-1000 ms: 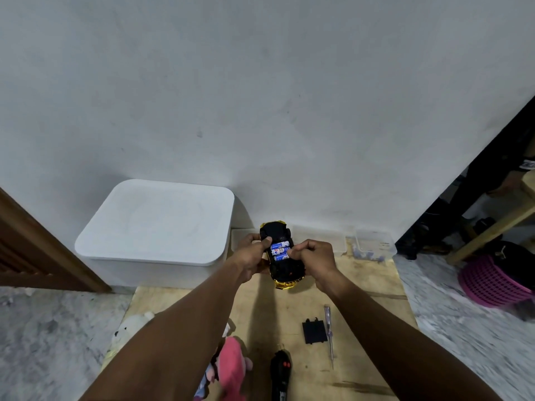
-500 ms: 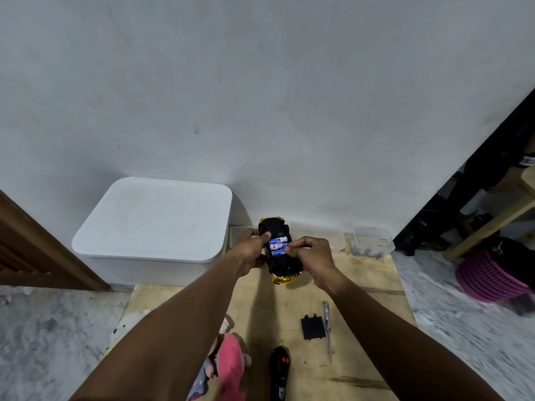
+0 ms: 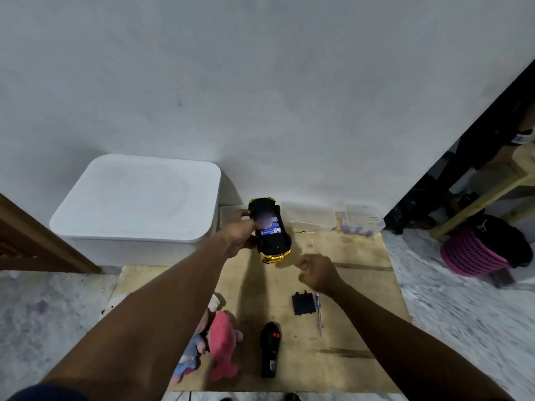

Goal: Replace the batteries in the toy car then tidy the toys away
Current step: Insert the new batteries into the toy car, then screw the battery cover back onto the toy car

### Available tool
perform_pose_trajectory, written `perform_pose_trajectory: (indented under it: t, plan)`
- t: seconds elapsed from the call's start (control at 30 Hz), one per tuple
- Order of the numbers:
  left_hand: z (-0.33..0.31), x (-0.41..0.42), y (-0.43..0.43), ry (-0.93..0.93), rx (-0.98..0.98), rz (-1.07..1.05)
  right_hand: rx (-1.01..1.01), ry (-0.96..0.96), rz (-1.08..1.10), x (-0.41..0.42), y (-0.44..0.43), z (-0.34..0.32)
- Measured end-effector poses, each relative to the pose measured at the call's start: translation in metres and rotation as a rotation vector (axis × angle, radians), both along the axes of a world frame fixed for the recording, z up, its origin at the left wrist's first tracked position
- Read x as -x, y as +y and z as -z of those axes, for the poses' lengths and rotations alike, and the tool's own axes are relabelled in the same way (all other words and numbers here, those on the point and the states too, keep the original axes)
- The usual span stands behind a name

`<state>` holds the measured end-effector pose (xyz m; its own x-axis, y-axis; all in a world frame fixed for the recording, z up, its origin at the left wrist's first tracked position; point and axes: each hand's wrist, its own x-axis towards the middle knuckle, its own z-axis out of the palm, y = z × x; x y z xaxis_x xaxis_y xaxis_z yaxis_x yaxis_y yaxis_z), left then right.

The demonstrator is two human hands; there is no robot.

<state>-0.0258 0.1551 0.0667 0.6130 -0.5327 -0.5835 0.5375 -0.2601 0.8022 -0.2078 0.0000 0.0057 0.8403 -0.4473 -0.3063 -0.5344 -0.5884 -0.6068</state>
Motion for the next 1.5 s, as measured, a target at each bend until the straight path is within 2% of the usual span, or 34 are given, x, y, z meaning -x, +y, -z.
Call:
perform_pose_trajectory:
  t: [0.07, 0.13, 0.43, 0.7, 0.87, 0.93, 1.07, 1.13, 1.27, 1.4, 1.5]
  plan:
    - [0.002, -0.001, 0.002, 0.016, 0.014, 0.009, 0.161, 0.253, -0.204, 0.012, 0.000, 0.013]
    - [0.001, -0.001, 0.005, 0.024, 0.011, 0.014, 0.289, 0.421, -0.319, 0.017, 0.001, 0.019]
    - [0.014, 0.000, 0.016, 0.023, -0.012, 0.009, 0.346, 0.472, -0.429, 0.011, -0.005, 0.033]
    - [0.018, 0.002, 0.019, 0.027, -0.025, 0.017, 0.094, 0.221, -0.360, 0.016, -0.028, 0.039]
    - [0.017, 0.005, 0.022, 0.032, -0.022, 0.017, 0.032, 0.149, -0.321, 0.016, -0.039, 0.029]
    - [0.017, 0.006, 0.023, 0.034, -0.017, 0.021, -0.030, 0.093, -0.235, 0.012, -0.042, 0.016]
    - [0.010, 0.005, 0.025, 0.029, 0.012, -0.006, -0.383, -0.108, 0.084, -0.008, -0.046, -0.036]
    - [0.003, 0.004, 0.024, 0.017, 0.028, -0.003, -0.458, -0.222, 0.155, -0.023, -0.047, -0.067]
    - [-0.007, 0.002, 0.019, -0.017, 0.058, 0.033, -0.338, -0.327, -0.005, -0.053, -0.037, -0.119]
    - [-0.014, 0.003, 0.013, -0.034, 0.083, 0.032, -0.122, -0.315, -0.196, -0.077, -0.020, -0.138]
    - [-0.019, 0.004, 0.011, -0.041, 0.101, 0.040, -0.064, -0.279, -0.238, -0.083, -0.009, -0.140]
